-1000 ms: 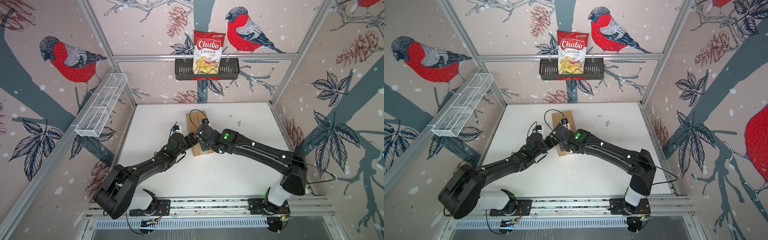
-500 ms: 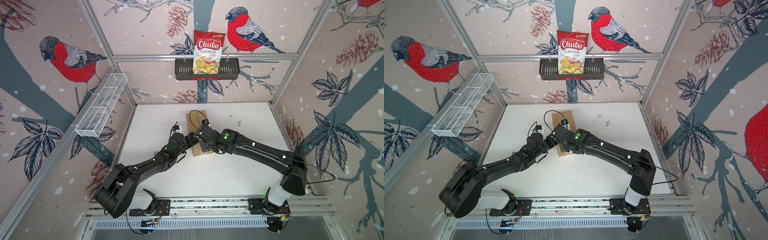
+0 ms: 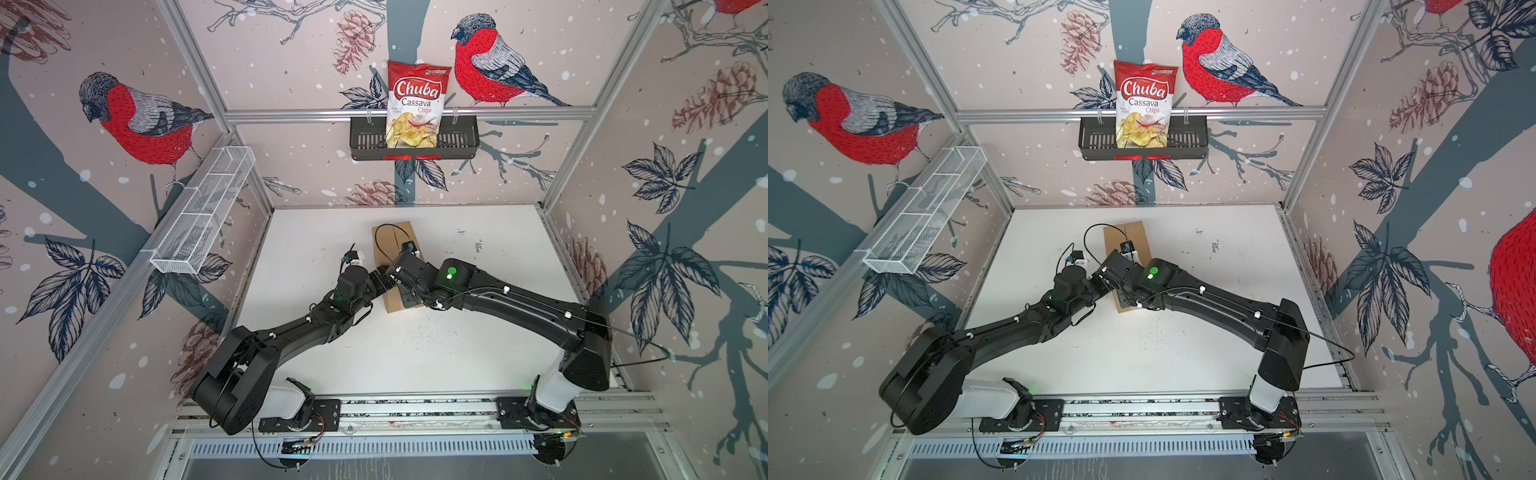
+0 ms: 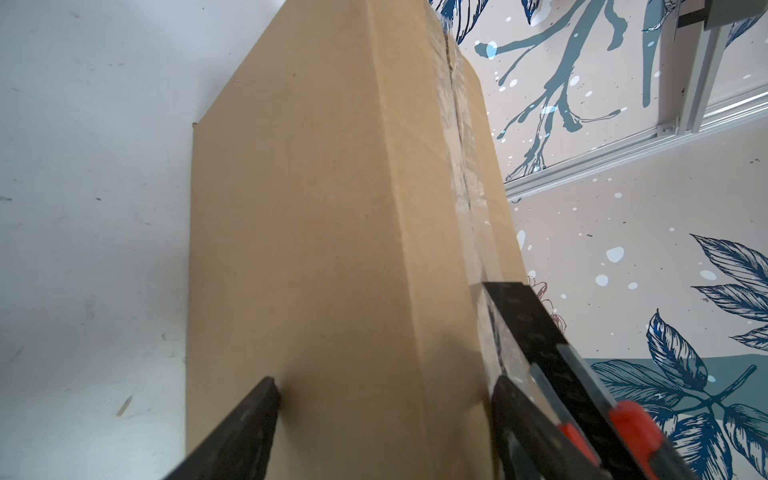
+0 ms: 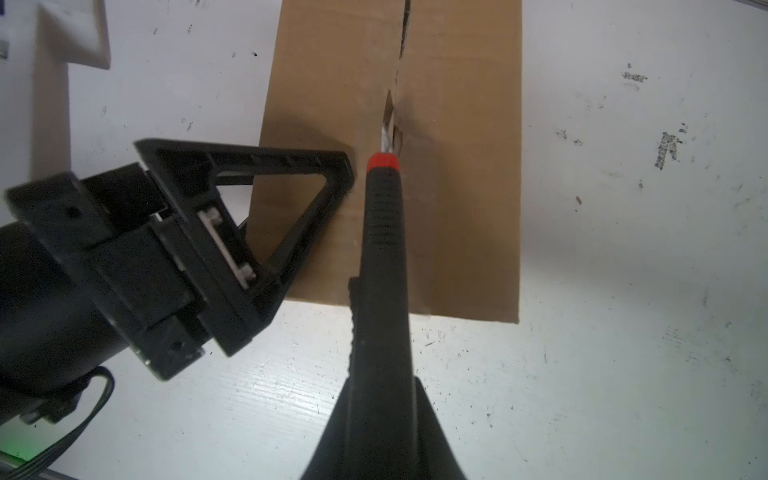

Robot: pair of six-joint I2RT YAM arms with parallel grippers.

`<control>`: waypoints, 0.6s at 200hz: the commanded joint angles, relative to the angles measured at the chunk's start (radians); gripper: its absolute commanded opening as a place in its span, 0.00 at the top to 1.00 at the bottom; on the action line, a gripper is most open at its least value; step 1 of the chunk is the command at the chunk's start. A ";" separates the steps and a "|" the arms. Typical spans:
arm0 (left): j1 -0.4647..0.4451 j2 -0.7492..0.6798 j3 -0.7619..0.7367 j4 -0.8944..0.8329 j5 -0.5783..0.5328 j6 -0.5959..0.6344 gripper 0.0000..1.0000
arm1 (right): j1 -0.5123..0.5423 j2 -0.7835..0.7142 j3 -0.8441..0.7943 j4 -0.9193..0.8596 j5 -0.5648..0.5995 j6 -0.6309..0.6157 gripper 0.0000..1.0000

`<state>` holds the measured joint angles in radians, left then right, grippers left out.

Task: Unpack the express box
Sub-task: 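Draw the knife along the seam toward the robot while the left gripper holds the box, then continue drawing the knife blade down the seam to the box's near end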

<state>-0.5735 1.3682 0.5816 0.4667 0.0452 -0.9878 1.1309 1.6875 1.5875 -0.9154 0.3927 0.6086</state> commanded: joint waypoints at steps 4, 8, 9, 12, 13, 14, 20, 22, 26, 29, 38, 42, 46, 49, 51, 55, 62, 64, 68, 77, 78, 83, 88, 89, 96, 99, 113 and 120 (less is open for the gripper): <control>-0.002 0.007 -0.002 -0.057 -0.023 0.005 0.21 | 0.010 0.005 0.008 -0.046 -0.046 0.016 1.00; -0.002 0.007 -0.003 -0.056 -0.024 0.005 0.21 | 0.011 0.004 0.008 -0.049 -0.046 0.017 1.00; -0.002 0.008 -0.003 -0.056 -0.025 0.005 0.21 | 0.012 0.004 0.009 -0.049 -0.046 0.017 1.00; -0.002 0.007 -0.003 -0.055 -0.024 0.004 0.21 | 0.012 0.004 0.009 -0.051 -0.047 0.019 1.00; -0.002 0.008 -0.003 -0.055 -0.025 0.004 0.21 | 0.012 0.004 0.009 -0.052 -0.046 0.019 1.00; -0.002 0.007 -0.002 -0.055 -0.025 0.004 0.21 | 0.012 0.004 0.009 -0.051 -0.046 0.020 1.00; -0.001 0.007 -0.003 -0.054 -0.025 0.004 0.21 | 0.013 0.004 0.009 -0.054 -0.048 0.022 1.00; -0.002 0.006 -0.003 -0.054 -0.026 0.004 0.21 | 0.015 0.004 0.009 -0.055 -0.048 0.023 1.00; -0.002 0.006 -0.003 -0.053 -0.025 0.004 0.21 | 0.015 0.005 0.009 -0.058 -0.048 0.024 1.00; -0.002 0.008 -0.003 -0.053 -0.025 0.003 0.21 | 0.016 0.005 0.009 -0.059 -0.049 0.026 1.00; -0.002 0.007 -0.003 -0.053 -0.028 0.003 0.21 | 0.019 0.005 0.011 -0.066 -0.049 0.029 1.00; -0.002 0.006 -0.003 -0.053 -0.027 0.003 0.21 | 0.021 0.004 0.011 -0.069 -0.050 0.031 1.00; -0.002 0.006 -0.003 -0.053 -0.027 0.001 0.21 | 0.022 0.005 0.010 -0.072 -0.051 0.032 1.00; -0.002 0.006 -0.003 -0.053 -0.028 0.001 0.21 | 0.024 0.005 0.011 -0.075 -0.051 0.034 1.00; -0.002 0.006 -0.003 -0.053 -0.029 0.001 0.21 | 0.025 0.005 0.012 -0.077 -0.051 0.035 1.00; -0.003 0.005 -0.004 -0.054 -0.029 0.001 0.21 | 0.027 0.005 0.012 -0.081 -0.052 0.036 1.00; -0.003 0.005 -0.005 -0.052 -0.031 0.001 0.21 | 0.031 0.005 0.013 -0.085 -0.051 0.040 1.00; -0.003 0.004 -0.005 -0.051 -0.032 0.001 0.21 | 0.030 0.005 0.013 -0.087 -0.050 0.041 1.00; -0.003 0.003 -0.005 -0.051 -0.032 0.001 0.21 | 0.033 0.003 0.014 -0.090 -0.049 0.043 1.00; -0.003 0.002 -0.005 -0.051 -0.034 0.001 0.21 | 0.036 0.003 0.014 -0.098 -0.049 0.049 1.00; -0.003 0.001 -0.005 -0.051 -0.035 0.001 0.21 | 0.036 0.003 0.014 -0.098 -0.048 0.049 1.00; -0.003 0.002 -0.004 -0.052 -0.035 0.000 0.21 | 0.039 0.003 0.015 -0.102 -0.047 0.052 1.00; -0.003 0.002 -0.005 -0.052 -0.034 0.001 0.21 | 0.041 0.003 0.017 -0.107 -0.046 0.056 1.00; -0.003 0.001 -0.005 -0.051 -0.034 0.001 0.21 | 0.042 0.003 0.017 -0.107 -0.045 0.057 1.00; -0.003 0.000 -0.004 -0.050 -0.035 0.000 0.21 | 0.044 0.001 0.019 -0.114 -0.042 0.060 1.00; -0.003 0.000 -0.006 -0.051 -0.035 0.000 0.21 | 0.045 0.001 0.020 -0.117 -0.040 0.062 1.00; -0.005 0.000 -0.007 -0.049 -0.034 0.000 0.21 | 0.048 0.000 0.022 -0.129 -0.036 0.070 1.00; -0.005 0.000 -0.007 -0.047 -0.034 0.000 0.21 | 0.050 -0.001 0.023 -0.136 -0.032 0.075 1.00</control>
<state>-0.5774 1.3682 0.5812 0.4686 0.0277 -0.9947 1.1713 1.6886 1.6028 -0.9901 0.3962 0.6609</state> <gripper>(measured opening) 0.790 0.112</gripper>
